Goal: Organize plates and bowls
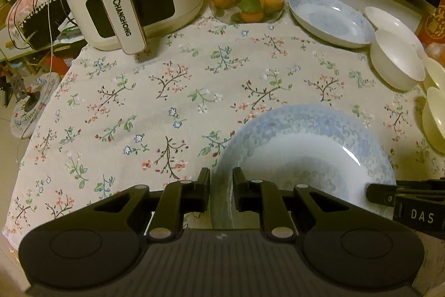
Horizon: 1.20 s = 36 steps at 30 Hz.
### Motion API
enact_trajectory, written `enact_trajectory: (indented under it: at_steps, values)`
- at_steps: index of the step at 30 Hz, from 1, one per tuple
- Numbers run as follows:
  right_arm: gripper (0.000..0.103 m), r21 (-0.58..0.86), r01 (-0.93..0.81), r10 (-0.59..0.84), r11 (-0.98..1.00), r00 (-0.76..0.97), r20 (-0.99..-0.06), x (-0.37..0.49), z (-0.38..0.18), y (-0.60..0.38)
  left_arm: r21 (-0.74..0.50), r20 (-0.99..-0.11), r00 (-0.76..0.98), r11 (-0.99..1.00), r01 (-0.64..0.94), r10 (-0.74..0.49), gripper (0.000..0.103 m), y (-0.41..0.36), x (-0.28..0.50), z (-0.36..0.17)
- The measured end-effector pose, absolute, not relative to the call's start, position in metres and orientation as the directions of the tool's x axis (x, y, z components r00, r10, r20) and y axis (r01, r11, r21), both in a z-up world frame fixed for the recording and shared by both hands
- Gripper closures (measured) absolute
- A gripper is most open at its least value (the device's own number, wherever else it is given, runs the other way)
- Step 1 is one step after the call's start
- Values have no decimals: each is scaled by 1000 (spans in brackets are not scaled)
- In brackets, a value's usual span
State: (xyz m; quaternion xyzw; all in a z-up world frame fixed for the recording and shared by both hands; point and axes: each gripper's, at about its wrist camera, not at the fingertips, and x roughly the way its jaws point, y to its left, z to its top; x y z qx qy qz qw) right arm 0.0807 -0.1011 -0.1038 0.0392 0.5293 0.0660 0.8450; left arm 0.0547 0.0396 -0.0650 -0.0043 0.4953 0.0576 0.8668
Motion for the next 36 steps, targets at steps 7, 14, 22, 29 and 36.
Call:
enact_trajectory:
  at_steps: [7, 14, 22, 29, 36]
  values:
    - [76, 146, -49, 152, 988, 451, -879, 86, -92, -111, 10, -848, 525, 992, -126, 76, 85, 36, 66, -52]
    - [65, 186, -35, 179, 982, 478, -860, 94, -73, -127, -39, -832, 555, 993, -110, 29, 80, 18, 88, -34]
    - [48, 203, -5, 171, 979, 557, -813, 115, -43, -151, -77, -818, 575, 992, -104, -3, 60, 1, 118, -30]
    - [39, 258, 47, 179, 965, 602, -778, 133, -30, -178, -79, -785, 620, 992, -94, -4, 35, -7, 146, -25]
    - [37, 273, 129, 131, 953, 637, -759, 162, -30, -208, -135, -780, 625, 984, -116, -33, 26, -7, 175, -33]
